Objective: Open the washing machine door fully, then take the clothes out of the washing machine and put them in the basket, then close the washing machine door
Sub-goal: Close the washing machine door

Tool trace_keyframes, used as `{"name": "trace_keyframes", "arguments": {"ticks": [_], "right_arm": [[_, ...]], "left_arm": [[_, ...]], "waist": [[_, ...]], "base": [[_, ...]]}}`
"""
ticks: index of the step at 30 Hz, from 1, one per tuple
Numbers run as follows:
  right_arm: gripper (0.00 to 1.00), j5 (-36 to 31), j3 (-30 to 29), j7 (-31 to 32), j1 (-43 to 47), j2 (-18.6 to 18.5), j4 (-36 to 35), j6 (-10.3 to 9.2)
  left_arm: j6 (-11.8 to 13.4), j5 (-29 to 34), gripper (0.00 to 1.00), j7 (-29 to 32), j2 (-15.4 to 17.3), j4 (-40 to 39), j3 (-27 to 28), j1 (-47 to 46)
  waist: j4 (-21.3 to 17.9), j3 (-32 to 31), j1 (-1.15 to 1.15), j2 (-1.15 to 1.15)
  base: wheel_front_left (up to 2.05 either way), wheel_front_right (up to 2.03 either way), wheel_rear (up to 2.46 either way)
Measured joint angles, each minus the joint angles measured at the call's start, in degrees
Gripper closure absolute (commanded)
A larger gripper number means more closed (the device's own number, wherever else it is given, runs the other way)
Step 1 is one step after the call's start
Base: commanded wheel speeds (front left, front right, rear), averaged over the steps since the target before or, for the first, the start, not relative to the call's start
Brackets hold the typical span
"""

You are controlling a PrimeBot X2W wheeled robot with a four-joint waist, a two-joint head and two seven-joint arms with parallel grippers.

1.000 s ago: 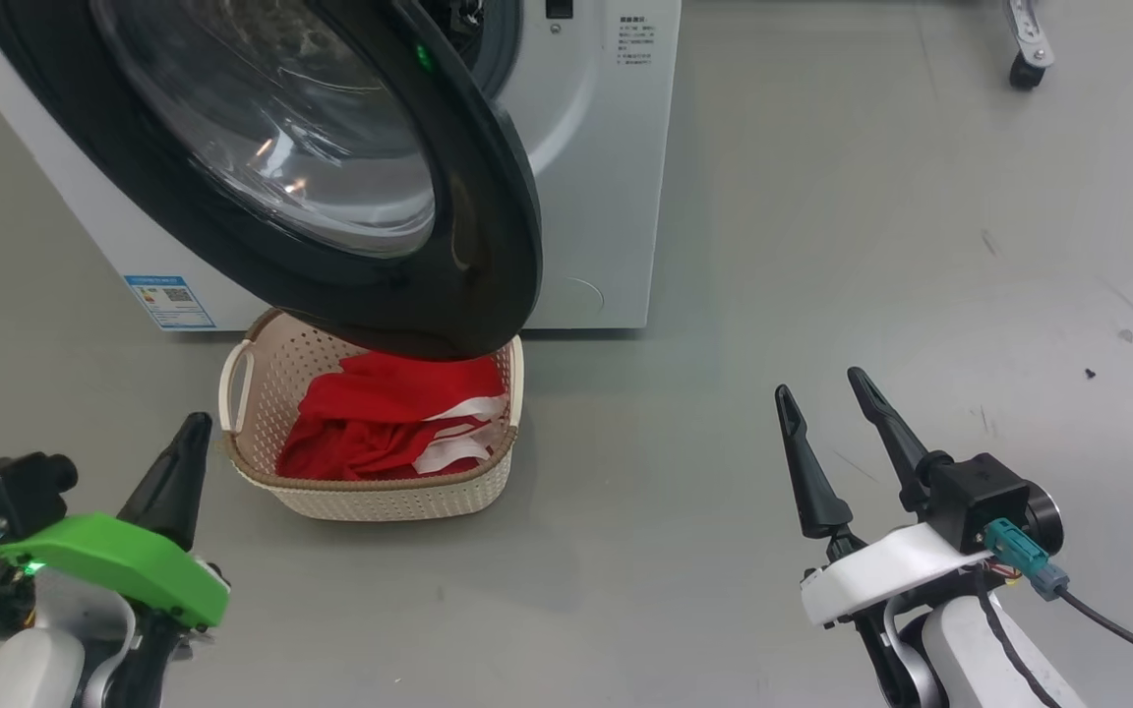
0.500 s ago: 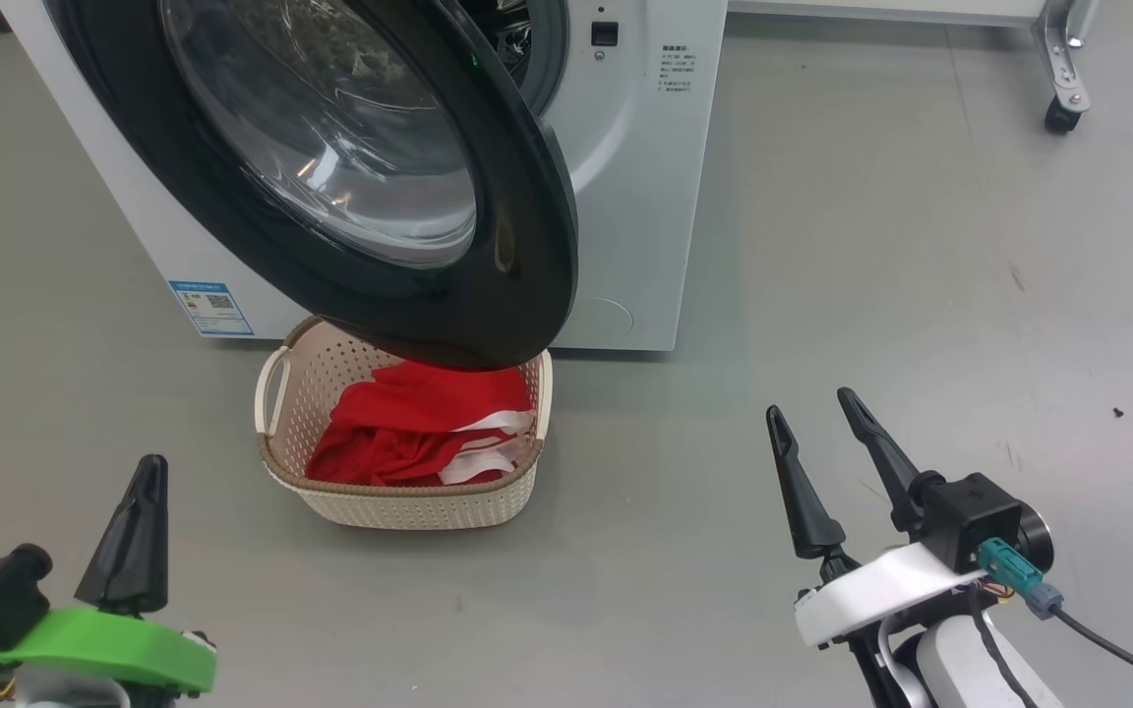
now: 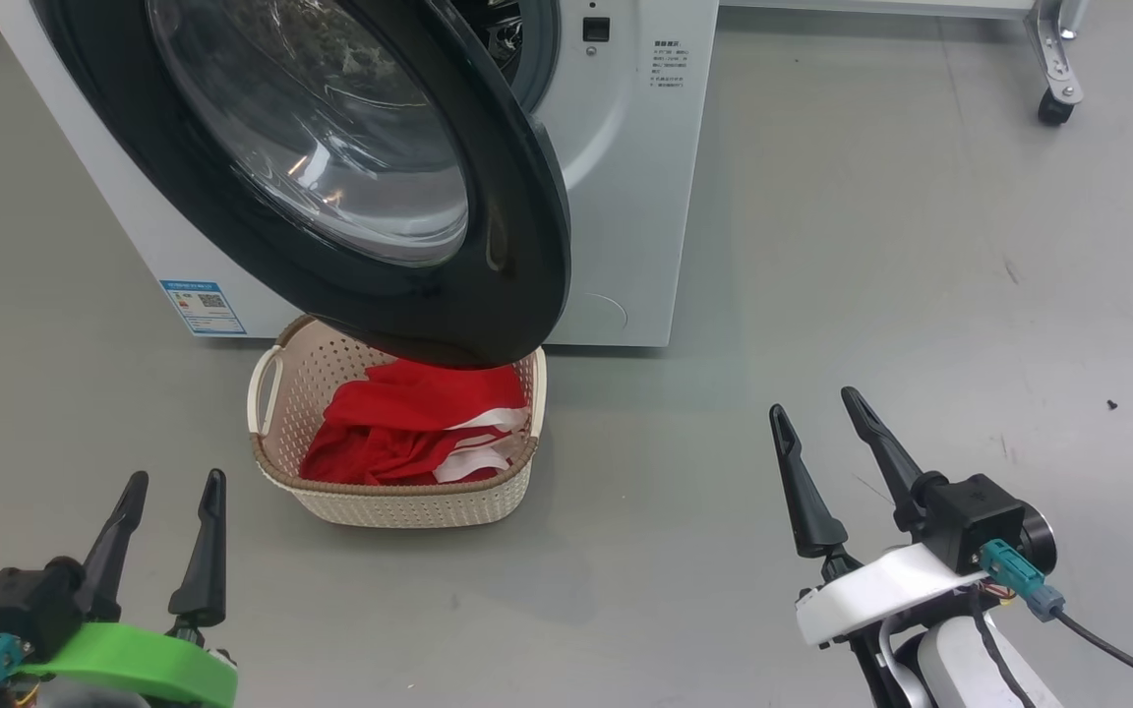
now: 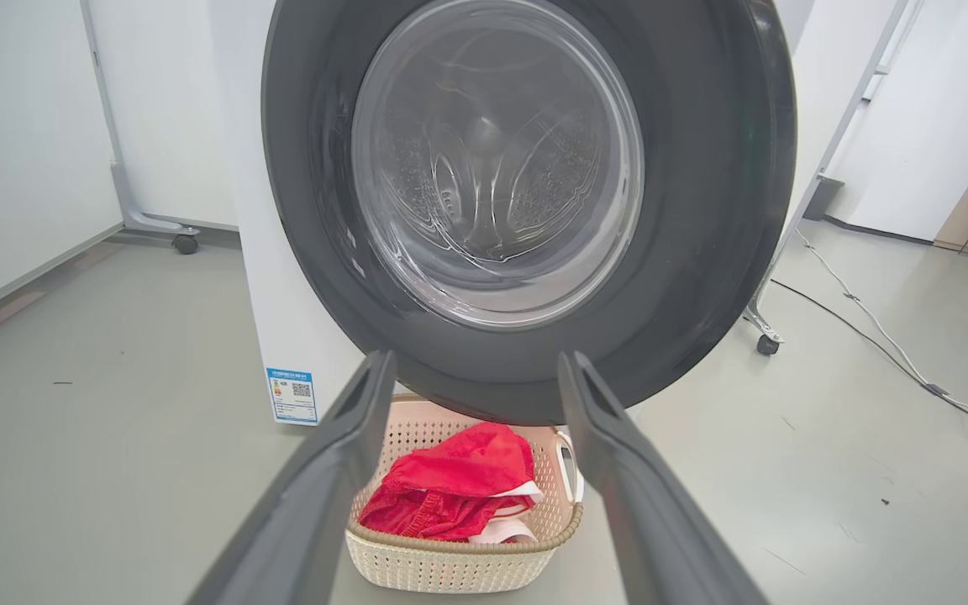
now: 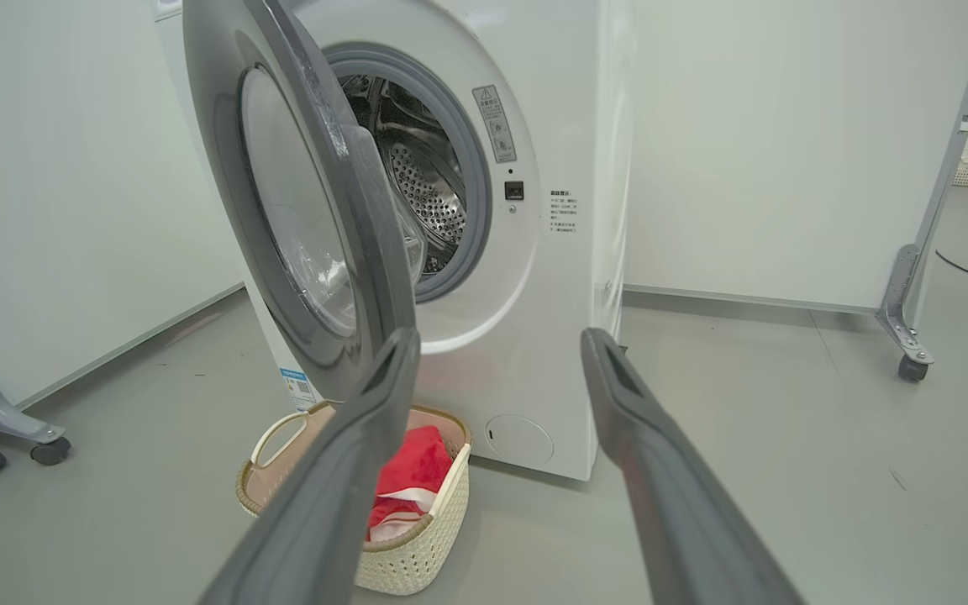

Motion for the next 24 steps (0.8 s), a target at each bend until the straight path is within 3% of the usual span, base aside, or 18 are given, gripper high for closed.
{"name": "trace_keyframes", "arguments": {"ticks": [24], "right_arm": [[0.00,-1.1,-1.2,0.0,0.5,1.0,-0.5,0.44]], "left_arm": [[0.0,3.8,0.00,0.0,-2.4,-1.4,0.5,0.4]], "waist": [[-0.4,-0.1,0.00,0.00]], "base": [[0.00,0.00,0.00]]}}
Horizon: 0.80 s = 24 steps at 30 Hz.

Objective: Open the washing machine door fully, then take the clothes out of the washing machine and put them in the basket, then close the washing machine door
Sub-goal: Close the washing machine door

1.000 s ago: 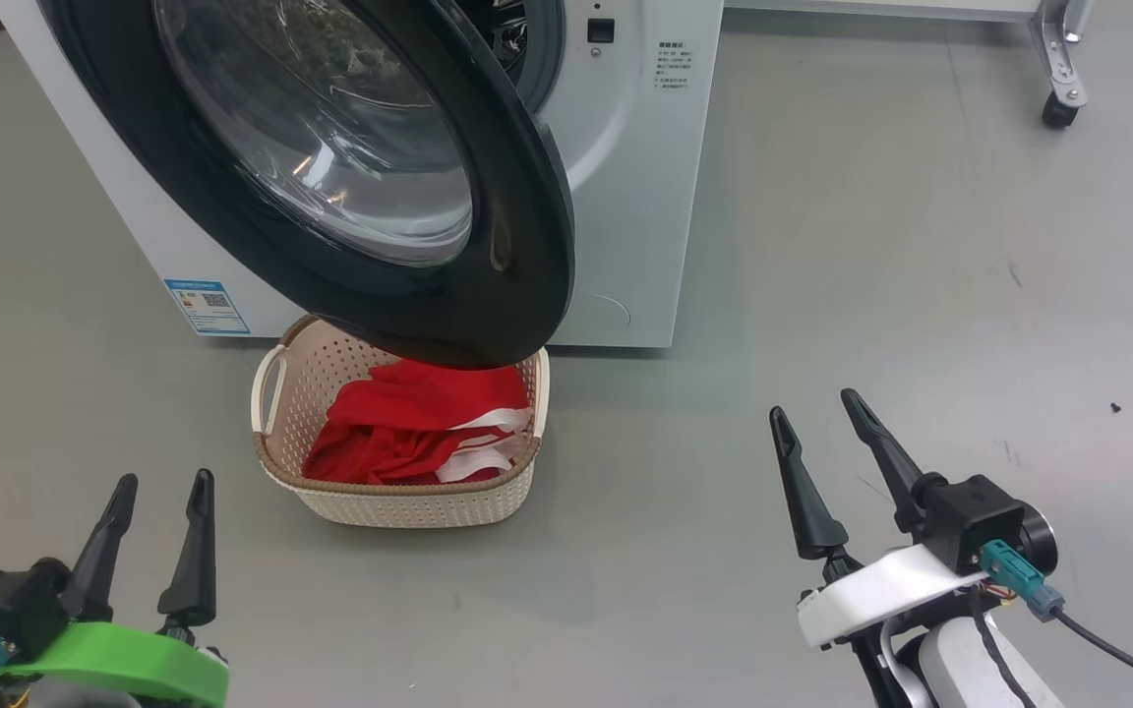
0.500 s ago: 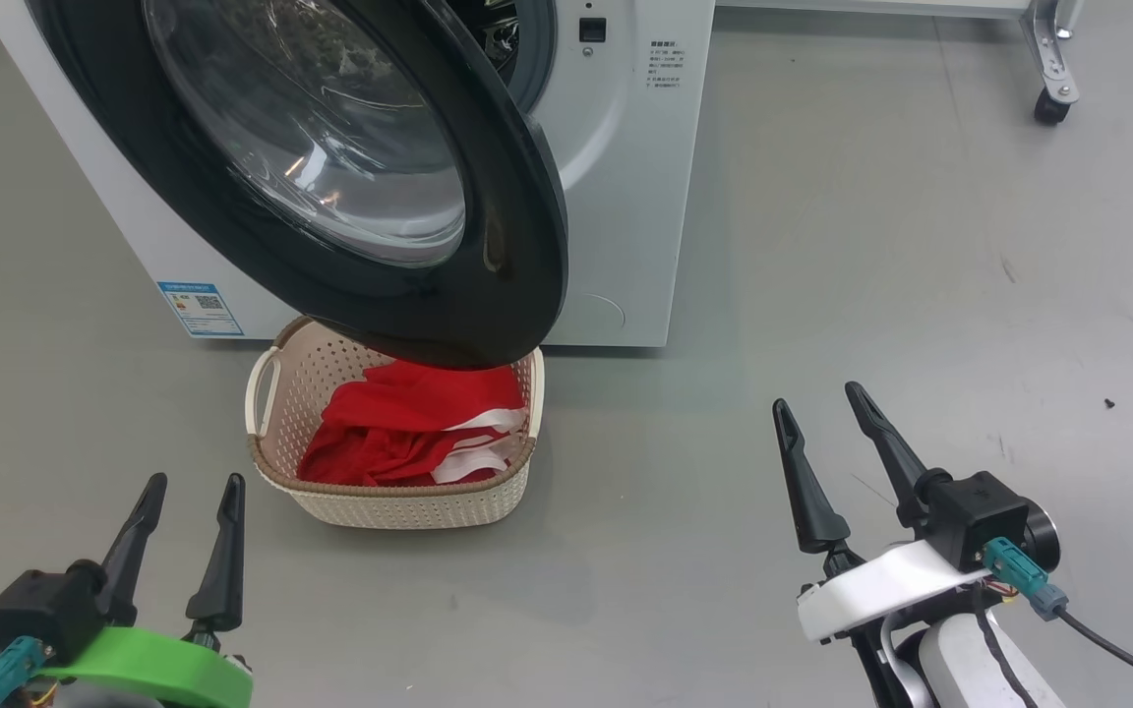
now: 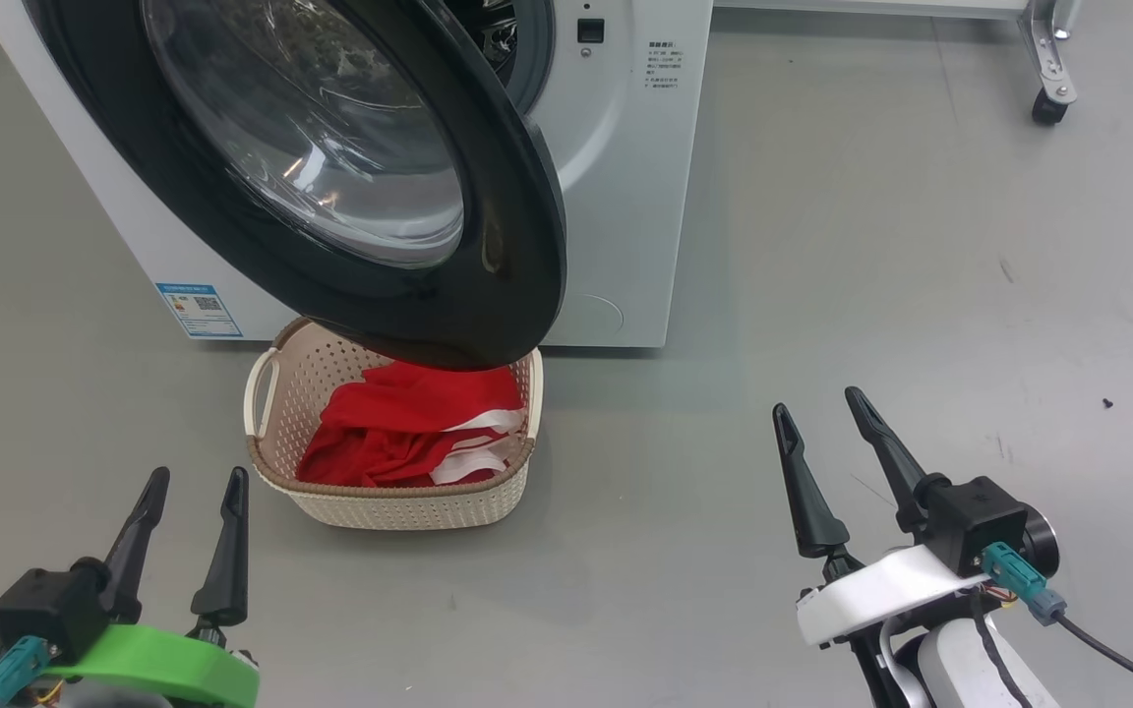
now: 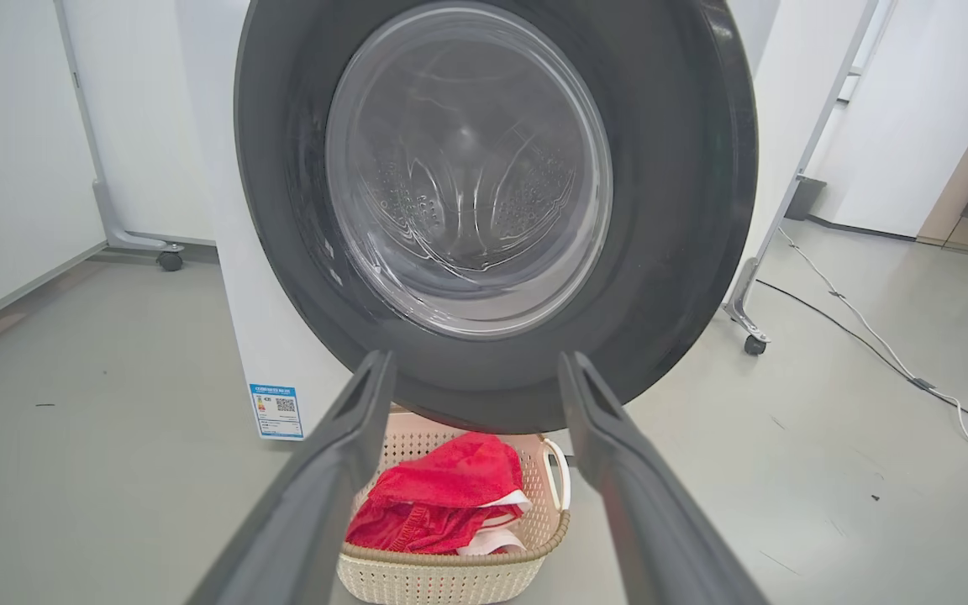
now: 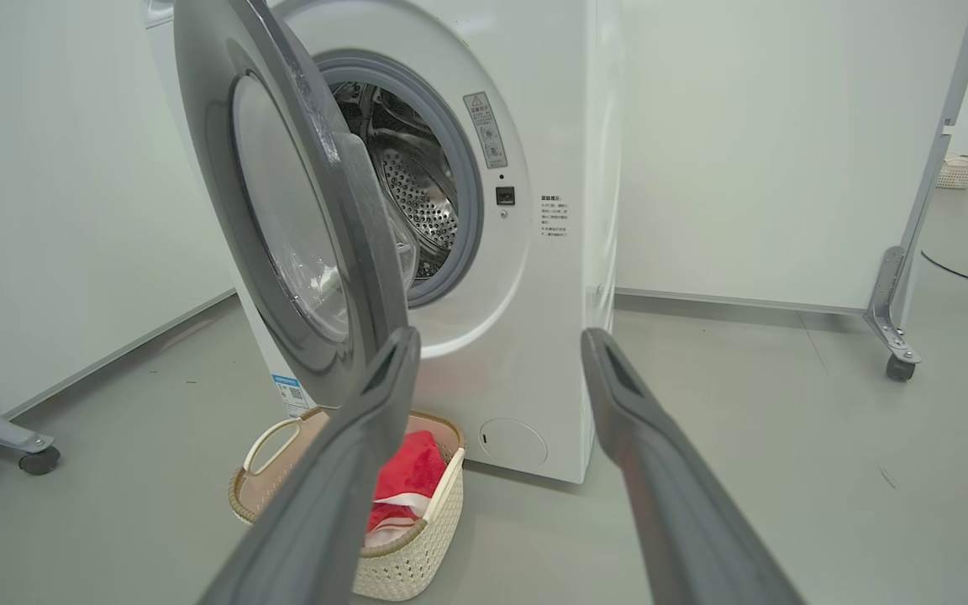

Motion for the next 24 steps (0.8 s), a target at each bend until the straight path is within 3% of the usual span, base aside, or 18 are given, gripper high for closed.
{"name": "trace_keyframes", "arguments": {"ticks": [24], "right_arm": [[0.00,-0.4,-1.0,0.0,0.3,0.4,-0.1,0.56]], "left_arm": [[-0.5,2.1,0.00,0.0,-1.3,-0.5,1.1,0.6]], "waist": [[0.1,0.3,0.00,0.00]], "base": [[0.00,0.00,0.00]]}}
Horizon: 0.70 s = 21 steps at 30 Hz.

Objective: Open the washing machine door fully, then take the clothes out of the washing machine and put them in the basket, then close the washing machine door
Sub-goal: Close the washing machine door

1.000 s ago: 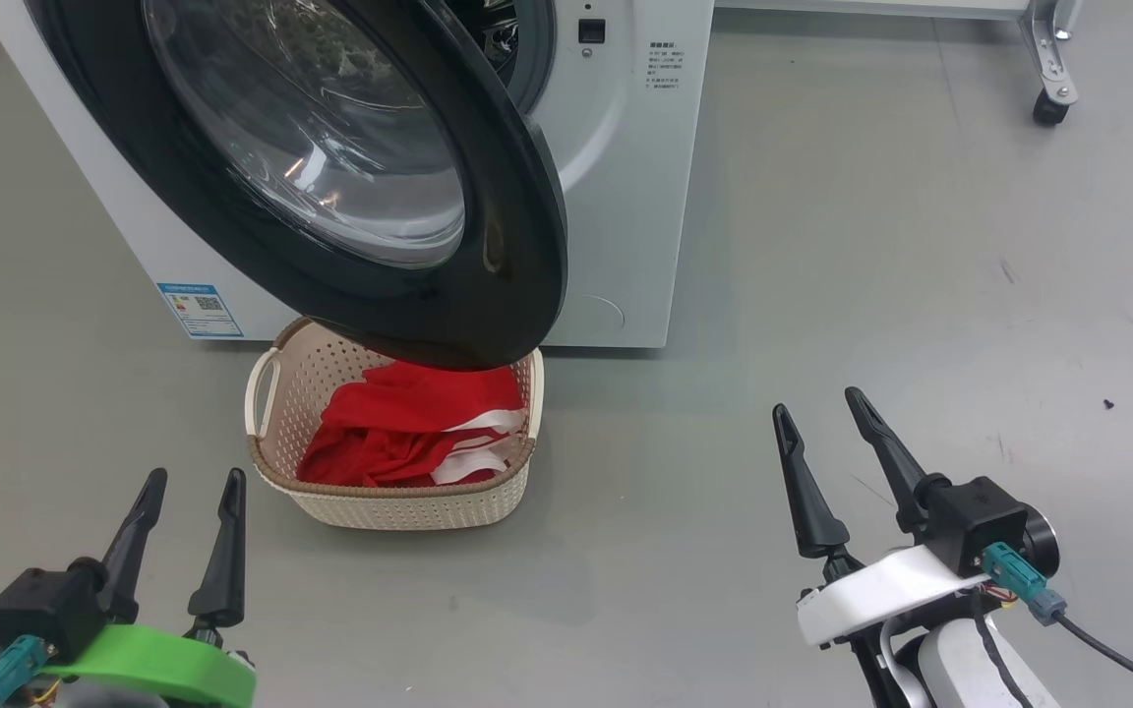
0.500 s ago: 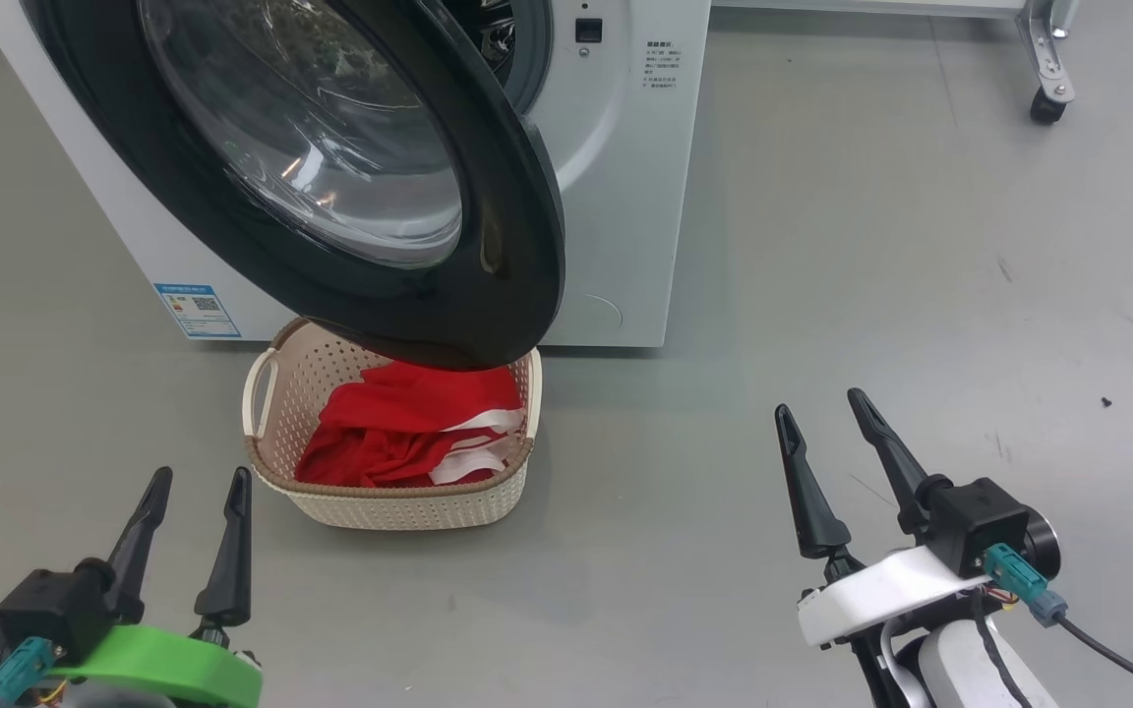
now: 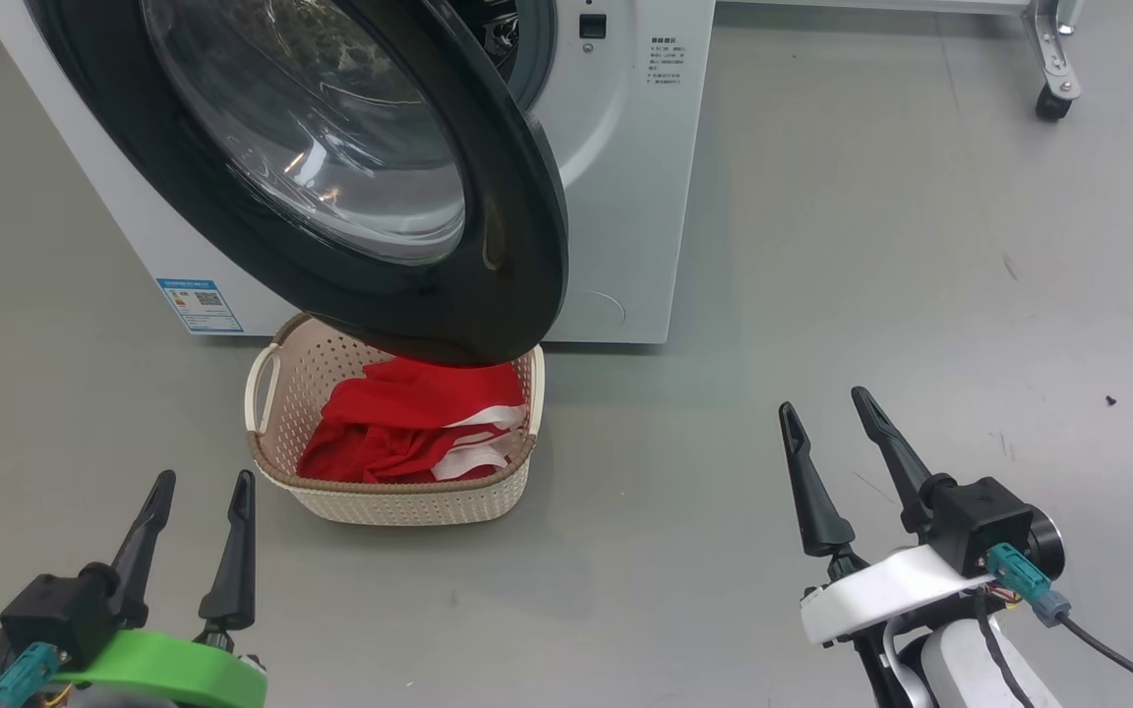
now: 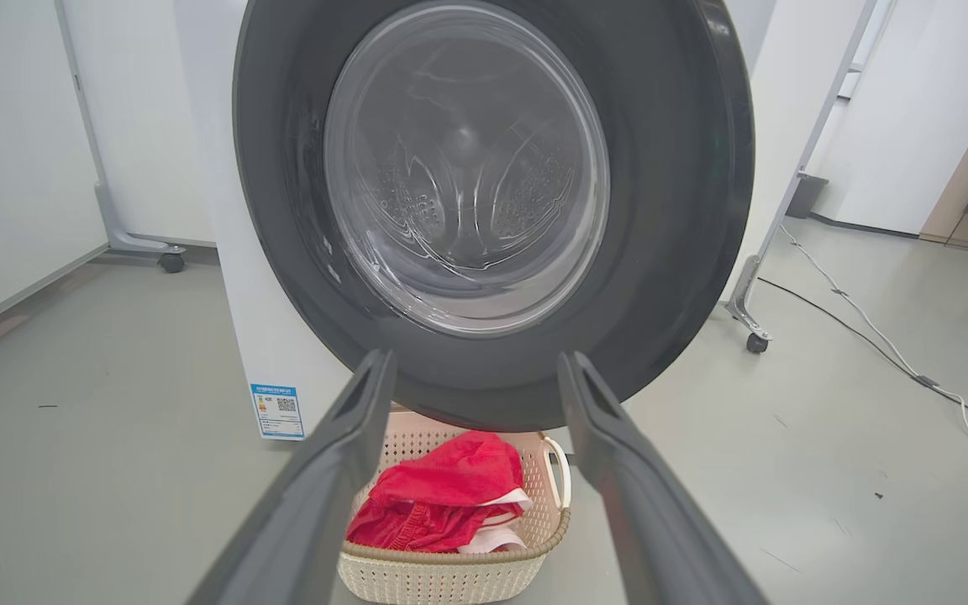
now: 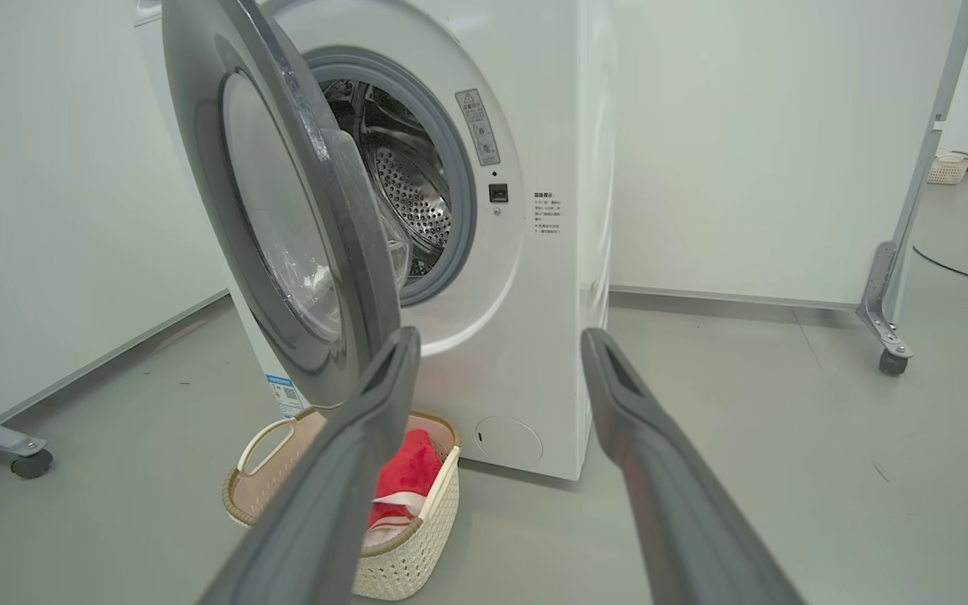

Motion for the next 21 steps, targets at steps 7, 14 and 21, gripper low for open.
{"name": "trace_keyframes", "arguments": {"ticks": [7,14,21], "right_arm": [[1.00,-3.1,-0.2,0.0,-0.1,0.0,-2.2,-0.01],[1.00,-6.2,3.1,0.0,-4.5,-0.5,-3.4,2.55],[1.00,-8.6,7.8,0.0,-10.5,-1.8,-2.5,5.10]], "left_arm": [[-0.3,0.2,0.00,0.0,-0.4,-0.9,-0.4,0.1],[-0.5,0.5,0.00,0.0,-0.8,-1.4,-0.9,-0.2],[-0.5,0.5,0.00,-0.1,-1.3,-1.5,-2.2,-2.8]], "waist": [[0.6,1.4,0.00,0.00],[1.8,4.1,0.00,0.00],[3.7,7.0,0.00,0.00]], "base": [[0.00,0.00,0.00],[0.00,0.00,0.00],[0.00,0.00,0.00]]}}
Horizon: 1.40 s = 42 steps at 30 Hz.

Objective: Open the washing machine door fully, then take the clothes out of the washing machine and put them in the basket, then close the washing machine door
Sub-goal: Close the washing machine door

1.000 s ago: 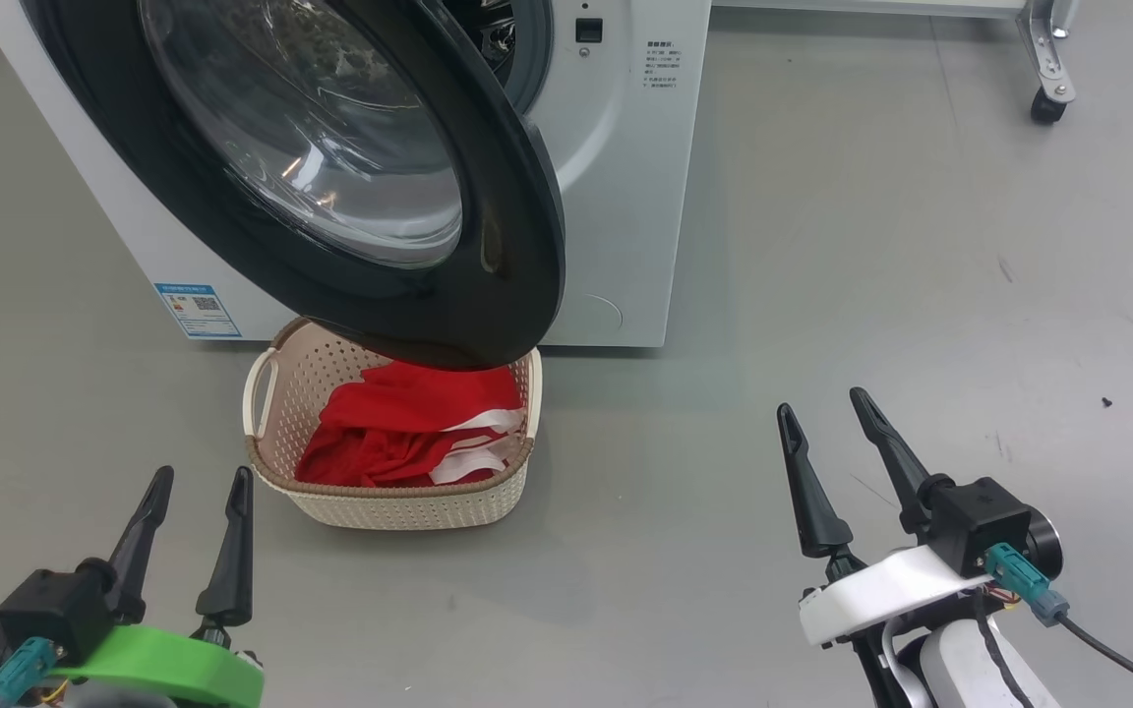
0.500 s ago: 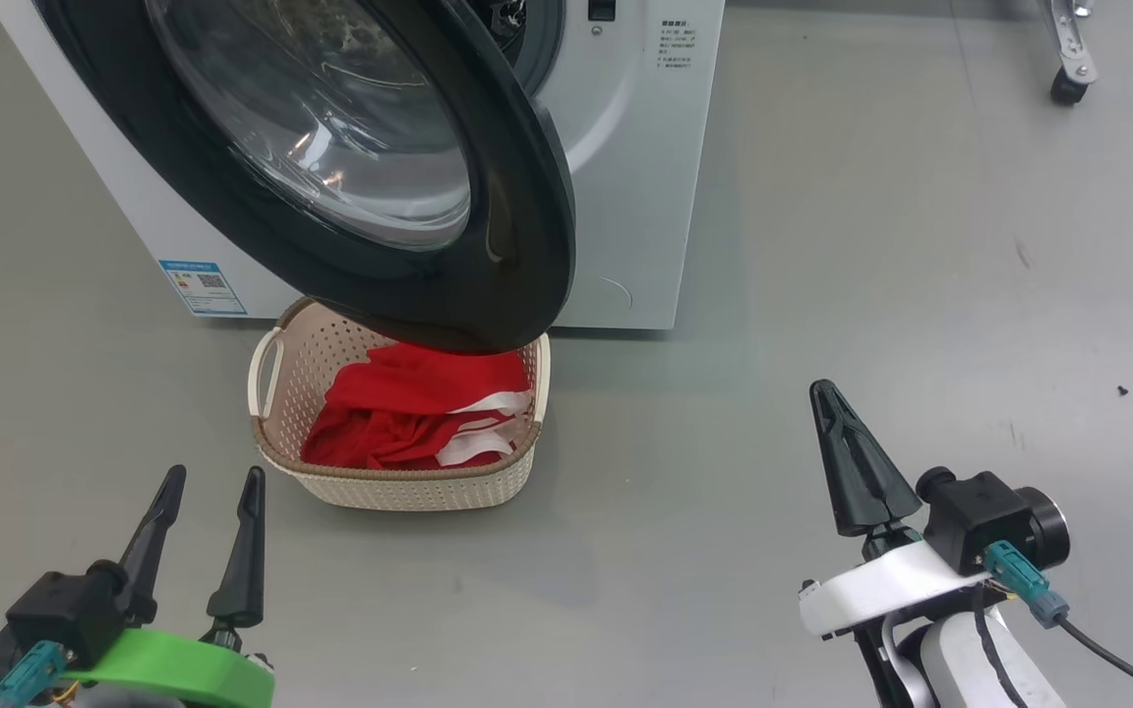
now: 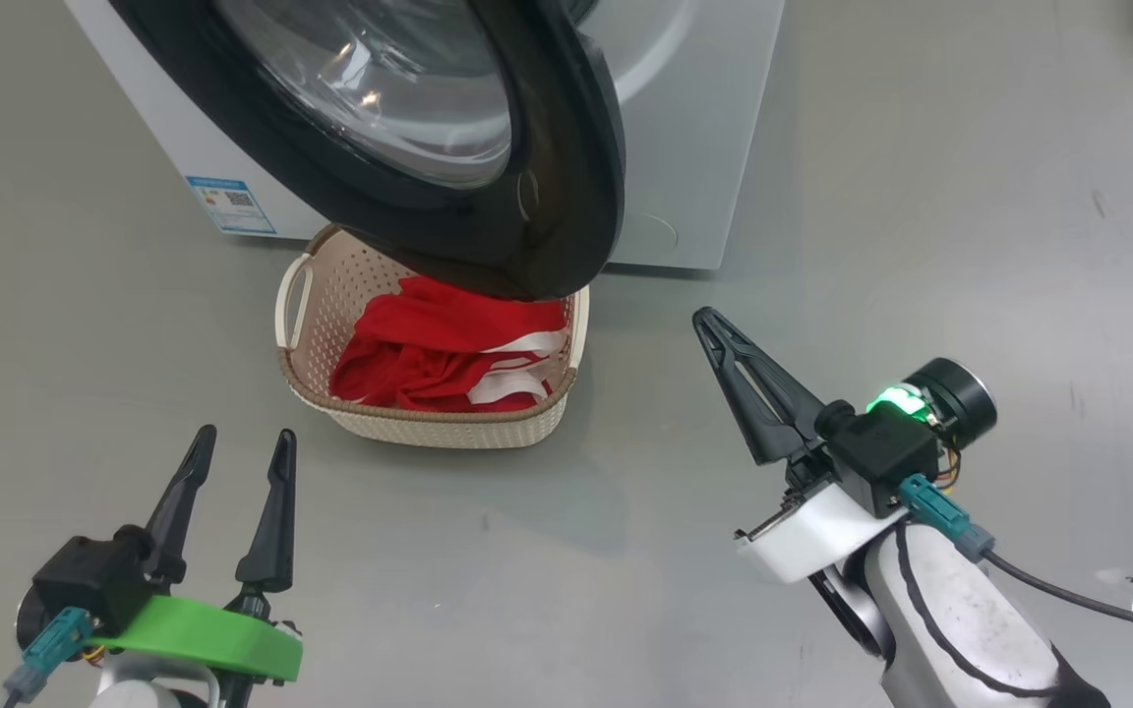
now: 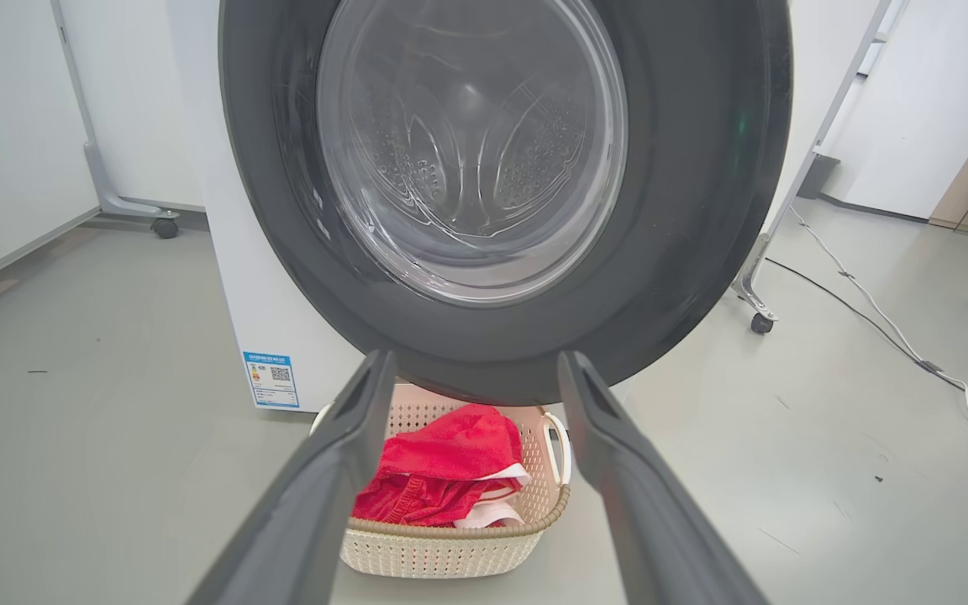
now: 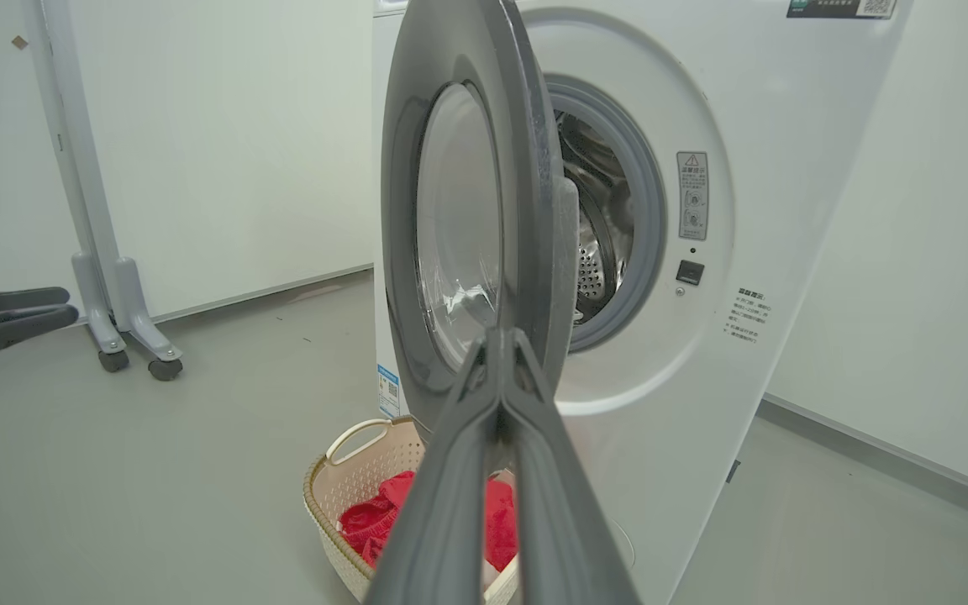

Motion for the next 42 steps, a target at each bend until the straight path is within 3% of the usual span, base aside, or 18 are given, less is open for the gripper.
{"name": "trace_keyframes", "arguments": {"ticks": [9,26,42], "right_arm": [[1.00,-1.5,3.5,2.8,-7.7,-0.9,3.1,1.42],[1.00,-1.7,4.8,5.6,-21.4,-3.1,9.5,1.96],[1.00,-1.1,2.4,4.6,-29.7,-4.8,14.4,1.98]], "left_arm": [[-0.1,0.0,0.00,-0.1,-1.6,-0.3,-1.1,-2.6],[-0.2,-0.1,0.00,-0.1,-3.3,-0.3,-2.2,-8.8],[-0.2,-0.5,0.00,-0.1,-3.5,-0.3,-3.0,-12.1]], "waist": [[3.5,4.5,0.00,0.00],[9.6,13.7,0.00,0.00],[11.4,19.3,0.00,0.00]], "base": [[0.00,0.00,0.00],[0.00,0.00,0.00],[0.00,0.00,0.00]]}}
